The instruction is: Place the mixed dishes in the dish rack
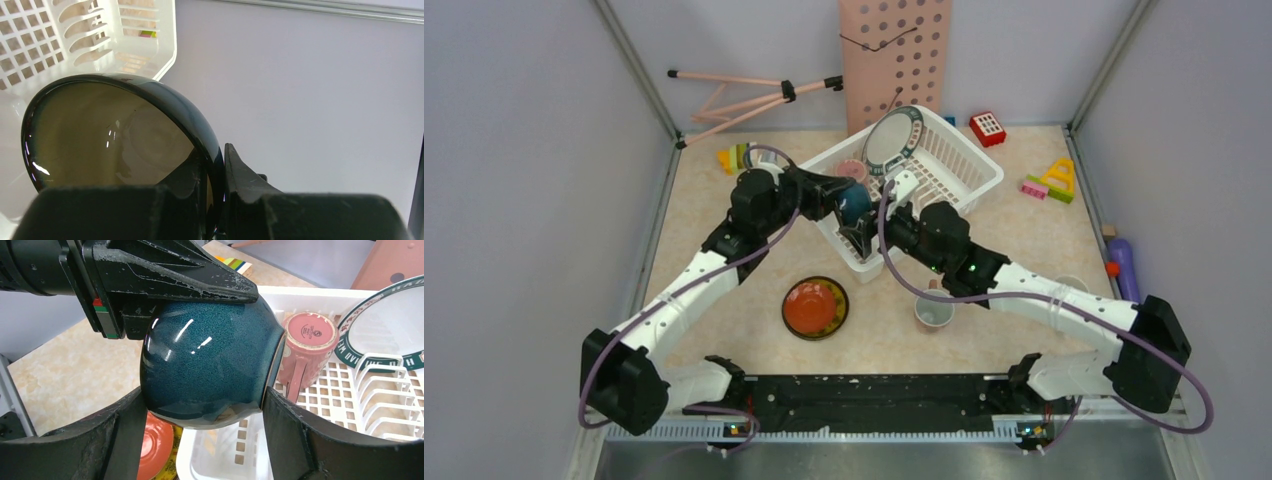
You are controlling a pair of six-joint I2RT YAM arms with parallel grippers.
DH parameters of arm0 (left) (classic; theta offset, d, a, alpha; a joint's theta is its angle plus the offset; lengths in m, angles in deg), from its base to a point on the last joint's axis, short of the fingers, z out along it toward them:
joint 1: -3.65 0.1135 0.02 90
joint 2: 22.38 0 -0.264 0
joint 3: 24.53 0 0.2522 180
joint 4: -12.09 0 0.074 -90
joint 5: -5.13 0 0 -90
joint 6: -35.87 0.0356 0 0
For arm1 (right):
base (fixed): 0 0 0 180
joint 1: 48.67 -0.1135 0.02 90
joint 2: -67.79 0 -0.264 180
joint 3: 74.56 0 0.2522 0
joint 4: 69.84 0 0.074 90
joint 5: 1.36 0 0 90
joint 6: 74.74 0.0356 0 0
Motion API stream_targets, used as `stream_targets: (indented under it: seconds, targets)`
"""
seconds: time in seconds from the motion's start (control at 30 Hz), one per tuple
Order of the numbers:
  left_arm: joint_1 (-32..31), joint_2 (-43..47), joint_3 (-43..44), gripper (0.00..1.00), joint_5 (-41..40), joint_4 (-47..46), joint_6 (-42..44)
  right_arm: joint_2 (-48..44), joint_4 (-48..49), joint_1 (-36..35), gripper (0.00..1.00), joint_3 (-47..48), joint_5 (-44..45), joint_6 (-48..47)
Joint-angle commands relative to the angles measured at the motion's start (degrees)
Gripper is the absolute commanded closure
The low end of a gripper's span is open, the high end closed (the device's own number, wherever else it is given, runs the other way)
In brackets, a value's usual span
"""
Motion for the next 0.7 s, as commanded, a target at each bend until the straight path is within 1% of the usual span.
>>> stream_targets:
  seconds: [0.0,0.07,0.1,0.17,0.2,0.23,0.3,0.43,0.5,0.67]
  targets:
    - [-0.6,-0.2,4.9,1.00,3.0,-10.0,-0.9,0.9,1.8,-0.6,0.58,3.6,1.3,-0.6]
    - [-0.7,-1.0,5.4,1.00,3.0,-10.0,-0.1,0.6,2.3,-0.6,0.74,3.3,2.4,-1.5]
    - [-0.6,-1.5,5.7,1.00,3.0,-10.0,0.3,0.5,2.6,-0.6,0.79,3.1,3.3,-1.9]
    - [-0.5,-2.9,6.3,1.00,3.0,-10.0,0.7,0.1,2.9,-0.6,0.87,2.8,4.6,-2.8]
    - [-0.5,-3.6,6.5,0.96,3.1,-10.2,0.8,0.0,2.9,-0.6,0.90,2.7,5.2,-3.5]
    - [-0.6,-4.3,6.7,0.88,3.5,-10.6,0.8,-0.1,2.7,-0.6,0.93,2.6,5.8,-4.1]
    - [-0.5,-6.2,7.3,0.77,5.1,-12.0,1.7,-0.2,1.9,-0.7,0.98,2.8,6.4,-4.8]
    - [-0.3,-9.0,10.0,0.58,7.3,-8.6,3.5,-0.6,0.2,-0.6,1.00,2.9,9.2,-7.3]
    - [-0.1,-9.5,9.8,0.55,6.9,-8.3,3.8,-1.0,-0.4,-0.3,1.00,2.7,10.3,-8.2]
    - [0.9,-9.4,9.2,0.40,5.6,-6.1,5.0,-1.9,-3.1,1.4,1.00,2.5,9.6,-8.8]
